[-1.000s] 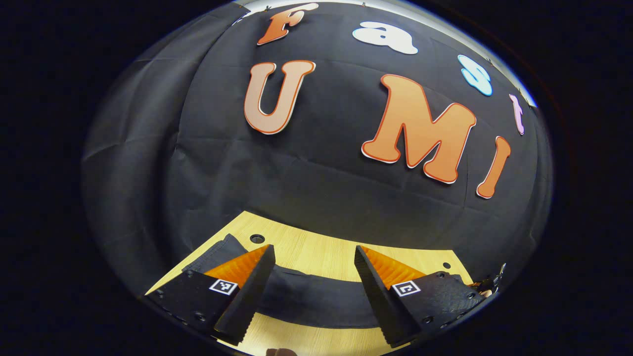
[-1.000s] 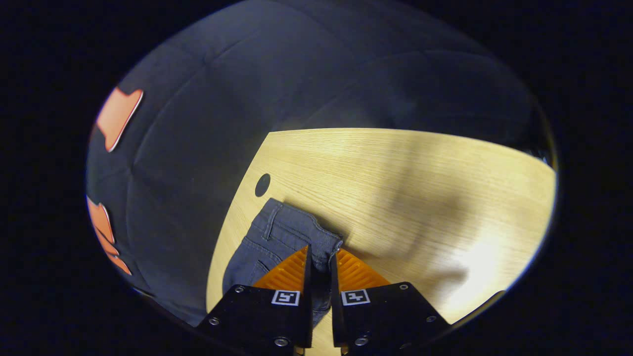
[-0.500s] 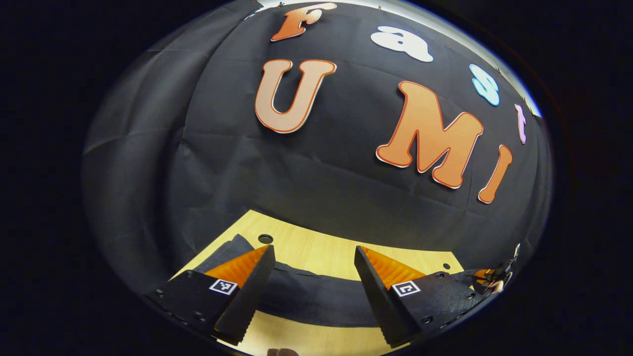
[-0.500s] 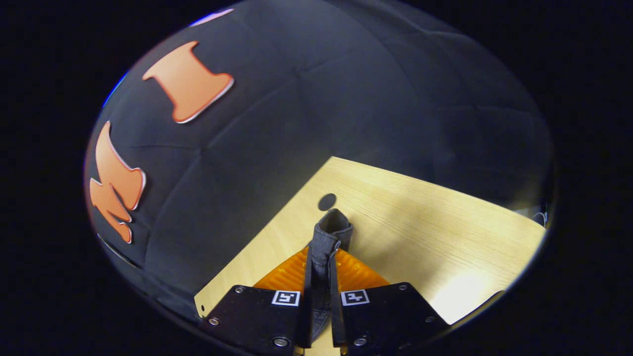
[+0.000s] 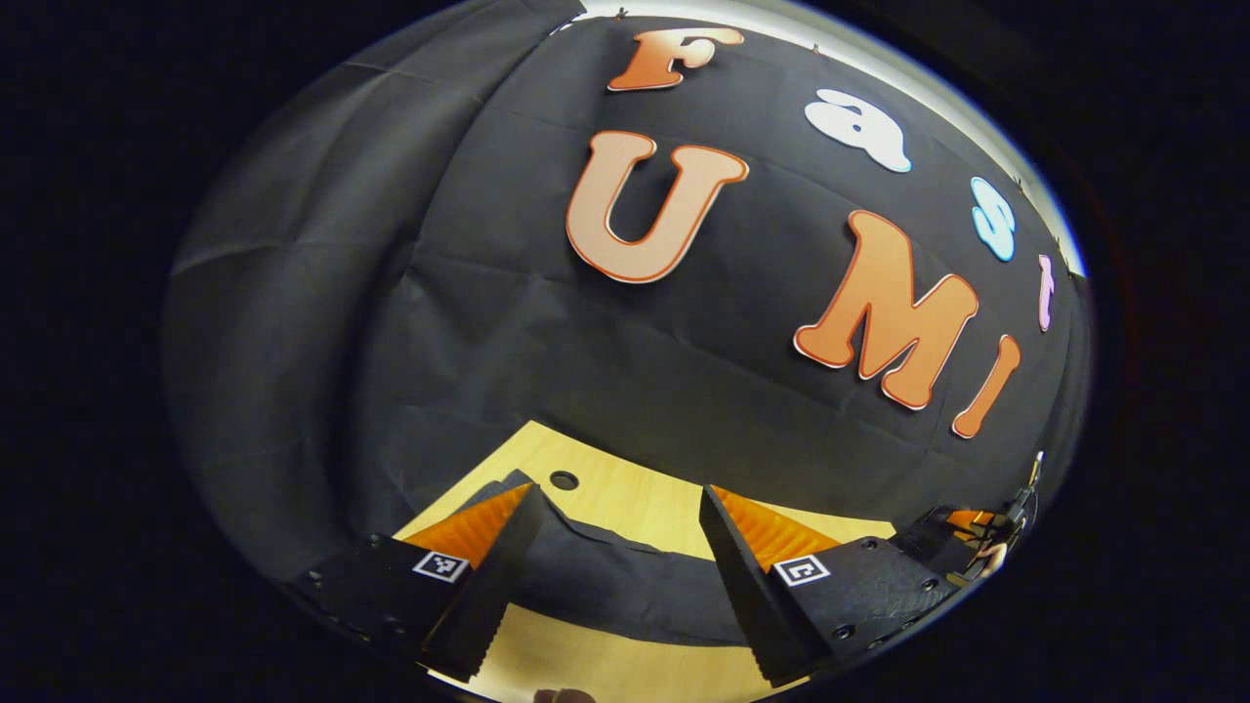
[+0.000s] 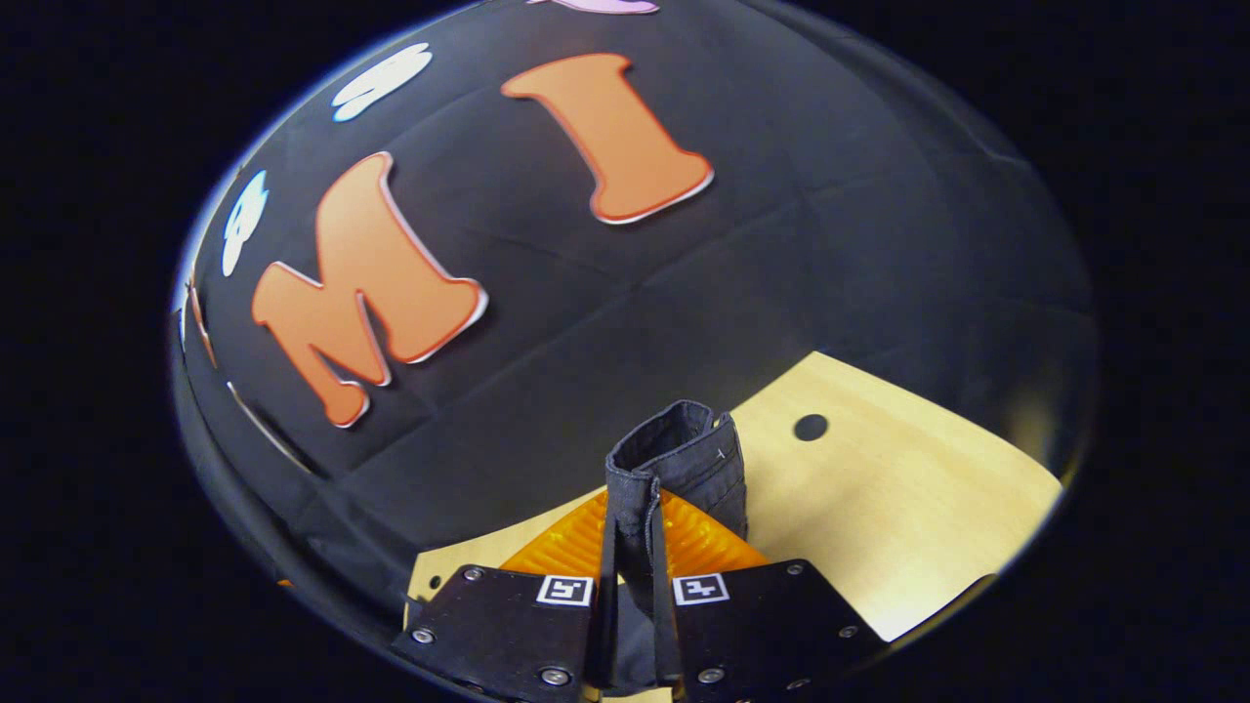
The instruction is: Grasp the waist and the cuffs of the jeans and fold them to make the two legs overlap; first hold the waist and fold one-third of the jeans toward the cuffs, then hold the cuffs and fold the remaining one-third in the same direction to finish folding.
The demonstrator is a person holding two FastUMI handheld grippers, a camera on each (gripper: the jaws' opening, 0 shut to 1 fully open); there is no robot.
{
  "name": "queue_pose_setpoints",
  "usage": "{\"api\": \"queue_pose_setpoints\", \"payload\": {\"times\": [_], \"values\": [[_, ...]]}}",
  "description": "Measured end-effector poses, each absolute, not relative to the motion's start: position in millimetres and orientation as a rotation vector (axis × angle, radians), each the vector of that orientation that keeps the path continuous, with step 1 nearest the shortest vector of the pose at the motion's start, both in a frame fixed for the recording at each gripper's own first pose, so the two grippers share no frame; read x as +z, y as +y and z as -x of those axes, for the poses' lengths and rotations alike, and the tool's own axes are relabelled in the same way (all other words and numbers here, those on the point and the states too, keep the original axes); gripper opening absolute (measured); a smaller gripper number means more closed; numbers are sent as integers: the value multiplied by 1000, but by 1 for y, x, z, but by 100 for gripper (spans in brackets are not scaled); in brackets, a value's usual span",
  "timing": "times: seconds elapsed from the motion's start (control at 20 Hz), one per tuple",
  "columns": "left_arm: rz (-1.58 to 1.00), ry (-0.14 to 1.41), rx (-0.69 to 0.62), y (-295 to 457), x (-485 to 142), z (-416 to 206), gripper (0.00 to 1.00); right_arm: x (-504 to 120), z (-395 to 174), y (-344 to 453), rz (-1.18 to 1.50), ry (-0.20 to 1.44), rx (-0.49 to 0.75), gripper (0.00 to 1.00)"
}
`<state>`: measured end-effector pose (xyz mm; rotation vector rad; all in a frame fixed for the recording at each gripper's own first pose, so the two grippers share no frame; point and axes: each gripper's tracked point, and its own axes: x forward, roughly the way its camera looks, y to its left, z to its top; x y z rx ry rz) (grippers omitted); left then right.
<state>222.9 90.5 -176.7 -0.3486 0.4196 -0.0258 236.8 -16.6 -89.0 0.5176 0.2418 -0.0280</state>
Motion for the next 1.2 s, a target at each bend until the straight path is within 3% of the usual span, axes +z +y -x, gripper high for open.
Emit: {"api": "queue_pose_setpoints", "payload": {"times": [0.5, 0.85, 1.2], "values": [[365, 433, 34, 184, -192, -208, 97, -99, -232, 164, -434, 299, 192, 16], [387, 467, 45, 210, -210, -207, 97, -171, -219, 268, -405, 432, 306, 16], [412, 541, 43, 212, -245, -207, 97, -272, -212, 322, -351, 597, 325, 16]]}}
